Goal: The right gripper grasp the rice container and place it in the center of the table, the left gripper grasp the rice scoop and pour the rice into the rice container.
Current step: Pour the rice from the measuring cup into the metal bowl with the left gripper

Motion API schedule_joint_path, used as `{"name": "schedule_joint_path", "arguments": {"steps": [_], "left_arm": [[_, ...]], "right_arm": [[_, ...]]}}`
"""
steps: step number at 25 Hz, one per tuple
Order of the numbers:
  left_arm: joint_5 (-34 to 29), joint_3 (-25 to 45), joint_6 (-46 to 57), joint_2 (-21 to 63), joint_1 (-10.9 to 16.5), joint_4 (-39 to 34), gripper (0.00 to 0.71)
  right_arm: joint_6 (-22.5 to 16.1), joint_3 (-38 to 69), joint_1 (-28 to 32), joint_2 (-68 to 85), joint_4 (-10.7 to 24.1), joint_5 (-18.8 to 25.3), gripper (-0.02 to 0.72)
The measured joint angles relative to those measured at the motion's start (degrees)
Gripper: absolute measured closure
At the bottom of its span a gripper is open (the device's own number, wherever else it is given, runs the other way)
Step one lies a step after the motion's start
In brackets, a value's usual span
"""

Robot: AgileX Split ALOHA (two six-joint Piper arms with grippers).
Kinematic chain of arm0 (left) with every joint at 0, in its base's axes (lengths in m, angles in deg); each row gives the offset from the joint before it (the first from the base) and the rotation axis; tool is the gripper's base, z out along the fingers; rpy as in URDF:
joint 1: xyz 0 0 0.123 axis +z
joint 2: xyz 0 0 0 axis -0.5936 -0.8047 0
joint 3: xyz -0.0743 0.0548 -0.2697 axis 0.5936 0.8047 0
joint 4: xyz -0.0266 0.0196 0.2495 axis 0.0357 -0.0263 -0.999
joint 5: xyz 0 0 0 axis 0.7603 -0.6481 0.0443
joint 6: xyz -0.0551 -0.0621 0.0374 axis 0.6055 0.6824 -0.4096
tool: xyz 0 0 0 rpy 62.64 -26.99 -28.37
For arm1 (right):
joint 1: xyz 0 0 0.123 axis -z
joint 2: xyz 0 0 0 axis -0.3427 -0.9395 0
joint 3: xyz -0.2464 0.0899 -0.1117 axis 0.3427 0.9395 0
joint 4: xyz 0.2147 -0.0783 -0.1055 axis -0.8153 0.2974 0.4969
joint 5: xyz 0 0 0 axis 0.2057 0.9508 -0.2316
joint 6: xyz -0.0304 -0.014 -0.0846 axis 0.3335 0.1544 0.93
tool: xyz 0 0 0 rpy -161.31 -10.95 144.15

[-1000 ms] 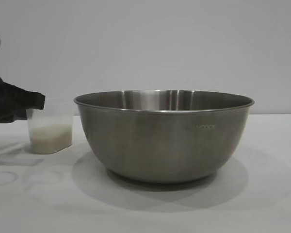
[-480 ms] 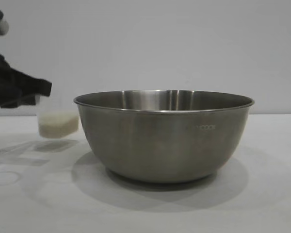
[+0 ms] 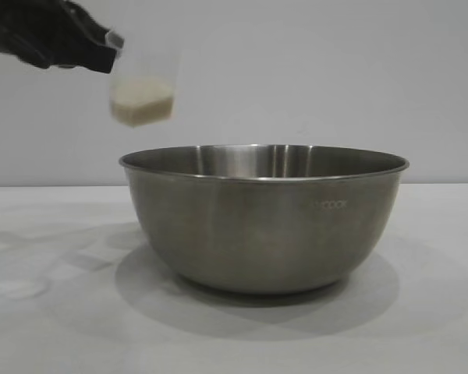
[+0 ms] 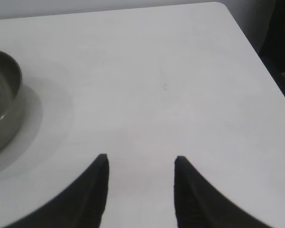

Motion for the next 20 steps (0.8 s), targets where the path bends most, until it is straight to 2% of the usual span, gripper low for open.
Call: {"name": "schedule_joint_path", "arguments": {"steps": [11,20], "left_arm": [[0.0,-3.6,-23.3,0.3,0.0,-18.6,0.71],[0.0,-3.8,-44.1,0.3,0.0,-27.9,0.71]], "right_arm": [[0.1,0.0,0.0,0.0,0.0,0.0,0.379],[0.1,0.0,0.0,0.0,0.0,0.0,0.379]]}}
